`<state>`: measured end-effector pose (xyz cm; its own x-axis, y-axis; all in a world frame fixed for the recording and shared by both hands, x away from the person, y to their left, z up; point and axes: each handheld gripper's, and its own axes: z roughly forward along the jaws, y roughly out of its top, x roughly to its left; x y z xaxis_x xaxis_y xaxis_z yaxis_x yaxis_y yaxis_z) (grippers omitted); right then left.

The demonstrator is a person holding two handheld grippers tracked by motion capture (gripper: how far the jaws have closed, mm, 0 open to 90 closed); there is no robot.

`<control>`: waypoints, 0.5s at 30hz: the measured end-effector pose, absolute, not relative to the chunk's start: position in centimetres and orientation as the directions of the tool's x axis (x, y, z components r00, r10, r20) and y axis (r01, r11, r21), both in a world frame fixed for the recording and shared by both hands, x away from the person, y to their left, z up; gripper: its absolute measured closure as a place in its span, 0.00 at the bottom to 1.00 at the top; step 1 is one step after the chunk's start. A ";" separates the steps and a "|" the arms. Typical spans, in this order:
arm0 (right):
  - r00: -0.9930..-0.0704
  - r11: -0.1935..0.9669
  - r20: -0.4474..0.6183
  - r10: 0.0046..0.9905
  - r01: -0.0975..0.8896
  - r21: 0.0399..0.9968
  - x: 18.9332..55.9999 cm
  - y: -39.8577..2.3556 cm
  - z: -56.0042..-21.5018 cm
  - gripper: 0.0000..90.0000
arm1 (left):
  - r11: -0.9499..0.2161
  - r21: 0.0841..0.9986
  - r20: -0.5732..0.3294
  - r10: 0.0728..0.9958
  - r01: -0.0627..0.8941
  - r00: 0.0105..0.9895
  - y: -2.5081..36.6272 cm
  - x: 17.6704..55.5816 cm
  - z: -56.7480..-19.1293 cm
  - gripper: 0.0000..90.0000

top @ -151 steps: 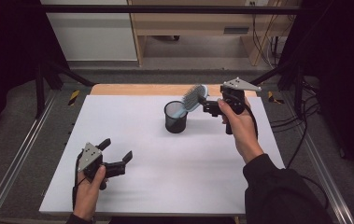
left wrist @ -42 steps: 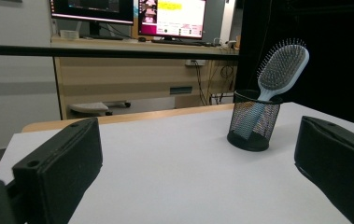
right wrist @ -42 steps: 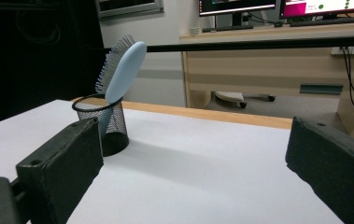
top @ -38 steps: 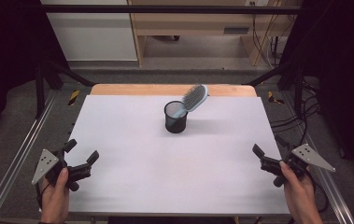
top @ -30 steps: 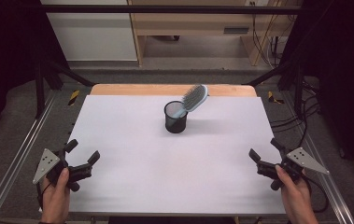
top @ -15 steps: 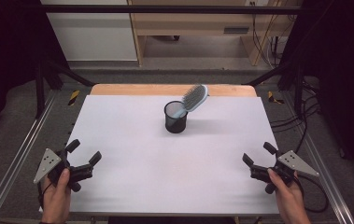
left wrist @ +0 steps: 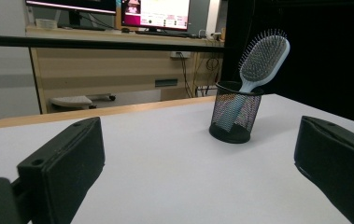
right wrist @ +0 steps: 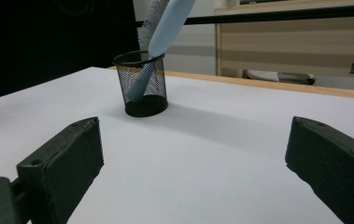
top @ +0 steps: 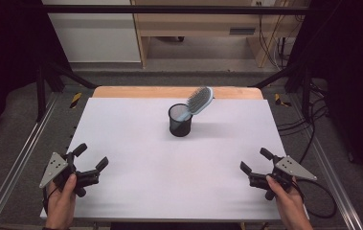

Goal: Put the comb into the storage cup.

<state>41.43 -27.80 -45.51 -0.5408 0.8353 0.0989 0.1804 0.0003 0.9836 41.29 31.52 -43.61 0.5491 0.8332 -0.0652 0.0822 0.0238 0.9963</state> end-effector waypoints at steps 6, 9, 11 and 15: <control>-0.554 0.008 0.104 0.826 0.196 0.981 41.8 -27.3 -45.8 0.05 | 0.032 0.996 -0.073 0.830 0.084 0.553 31.4 41.3 -43.6 0.02; -0.558 0.013 0.103 0.823 0.200 0.980 41.9 -27.0 -45.8 0.05 | 0.062 0.994 -0.101 0.827 0.088 0.553 31.6 41.4 -43.6 0.02; -0.561 0.015 0.103 0.822 0.202 0.979 41.9 -26.9 -45.8 0.05 | 0.062 0.994 -0.101 0.828 0.089 0.551 31.7 41.3 -43.6 0.02; -0.567 0.026 0.099 0.818 0.208 0.978 42.1 -26.6 -45.9 0.05 | 0.067 0.994 -0.105 0.829 0.088 0.549 31.7 41.3 -43.6 0.02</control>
<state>42.07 -26.57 -45.89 -0.5673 0.8175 0.0993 0.2080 0.0256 0.9778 41.33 31.74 -43.62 0.5492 0.8291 -0.1048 0.0885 0.0670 0.9938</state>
